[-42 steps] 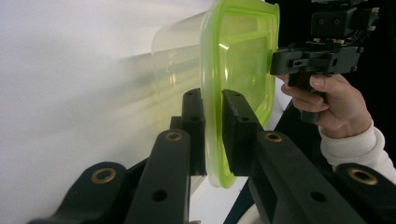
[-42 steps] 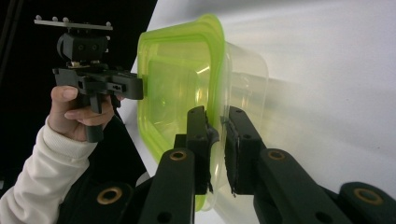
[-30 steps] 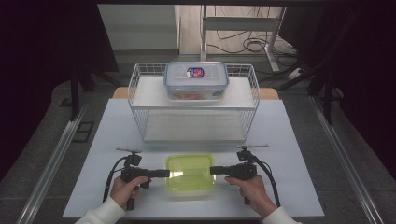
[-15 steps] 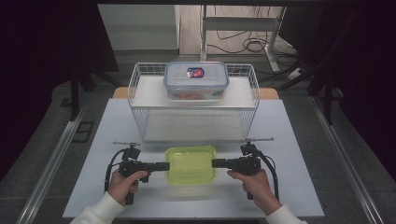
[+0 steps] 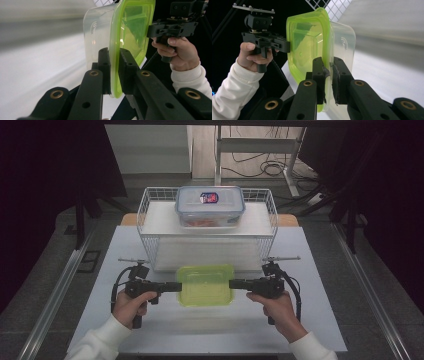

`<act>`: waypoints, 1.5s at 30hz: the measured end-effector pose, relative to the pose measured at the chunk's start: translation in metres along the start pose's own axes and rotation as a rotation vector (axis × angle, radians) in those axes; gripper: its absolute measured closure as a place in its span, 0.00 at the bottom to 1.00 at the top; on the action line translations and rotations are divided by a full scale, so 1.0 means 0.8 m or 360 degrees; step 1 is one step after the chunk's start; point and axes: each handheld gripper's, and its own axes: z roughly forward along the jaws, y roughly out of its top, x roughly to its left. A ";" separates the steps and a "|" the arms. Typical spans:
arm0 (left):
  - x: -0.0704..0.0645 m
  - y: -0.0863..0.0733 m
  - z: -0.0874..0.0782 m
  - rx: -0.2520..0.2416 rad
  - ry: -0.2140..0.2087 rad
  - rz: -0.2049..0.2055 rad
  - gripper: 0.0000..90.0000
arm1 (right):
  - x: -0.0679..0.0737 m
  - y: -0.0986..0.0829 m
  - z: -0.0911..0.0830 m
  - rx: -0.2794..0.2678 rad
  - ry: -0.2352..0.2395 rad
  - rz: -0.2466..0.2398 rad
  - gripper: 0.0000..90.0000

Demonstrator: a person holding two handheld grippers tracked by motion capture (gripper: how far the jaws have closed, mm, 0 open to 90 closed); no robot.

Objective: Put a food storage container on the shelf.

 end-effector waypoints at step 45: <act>-0.072 0.165 -0.055 -0.0107 -0.0055 0.0136 0.91 | 0.059 0.158 -0.054 -0.0169 0.0080 -0.0158 0.90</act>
